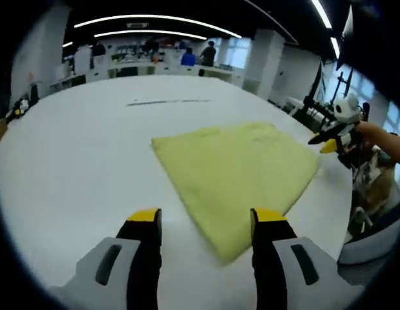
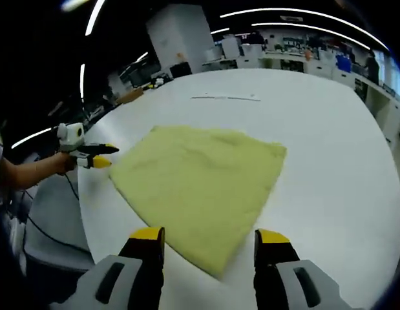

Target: Fold the garment on the visible template until the final outline fits inside the template.

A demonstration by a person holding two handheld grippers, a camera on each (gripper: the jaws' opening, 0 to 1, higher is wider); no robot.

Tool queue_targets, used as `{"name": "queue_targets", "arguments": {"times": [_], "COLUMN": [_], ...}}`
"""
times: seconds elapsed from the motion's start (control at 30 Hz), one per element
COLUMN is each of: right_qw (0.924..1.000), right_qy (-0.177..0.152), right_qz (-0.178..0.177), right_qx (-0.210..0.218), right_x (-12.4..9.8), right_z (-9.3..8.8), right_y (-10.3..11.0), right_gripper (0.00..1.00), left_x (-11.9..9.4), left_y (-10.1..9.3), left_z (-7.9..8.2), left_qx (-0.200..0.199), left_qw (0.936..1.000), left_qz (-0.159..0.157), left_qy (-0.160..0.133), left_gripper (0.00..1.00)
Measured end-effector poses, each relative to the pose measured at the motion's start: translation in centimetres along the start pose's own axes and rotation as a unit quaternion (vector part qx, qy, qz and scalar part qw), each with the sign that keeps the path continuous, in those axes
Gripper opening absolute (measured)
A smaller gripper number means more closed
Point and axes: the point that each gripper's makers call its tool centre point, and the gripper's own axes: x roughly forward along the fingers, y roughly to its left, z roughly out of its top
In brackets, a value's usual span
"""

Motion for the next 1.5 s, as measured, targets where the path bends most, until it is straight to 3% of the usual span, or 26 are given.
{"name": "queue_targets", "arguments": {"times": [0.3,0.77,0.9,1.27,1.5], "right_qw": [0.9997,0.9983,0.9972,0.9962,0.9972], "right_qy": [0.004,-0.015,-0.020,-0.030,-0.028], "right_qz": [0.003,-0.031,-0.040,-0.043,-0.048], "right_qx": [0.025,0.046,0.060,0.070,0.049], "right_x": [-0.6,-0.4,-0.3,-1.0,-1.3], "right_z": [-2.5,-3.7,-4.0,-4.6,-5.0], "right_y": [0.3,-1.3,-1.6,-1.5,-1.0], "right_gripper": [0.41,0.13,0.01,0.00,0.00], "left_x": [-0.7,-1.3,-1.4,-2.0,-2.7], "left_y": [-0.9,-1.5,-1.8,-1.8,-2.0], "left_z": [-1.8,-3.4,-3.5,-3.5,-3.8], "left_qx": [-0.030,-0.052,-0.047,-0.035,-0.019], "left_qw": [0.9995,0.9984,0.9987,0.9992,0.9997], "left_qz": [-0.008,-0.014,-0.016,-0.017,-0.011], "left_qy": [0.007,0.014,0.012,0.010,0.014], "left_gripper": [0.42,0.15,0.05,0.01,0.01]}}
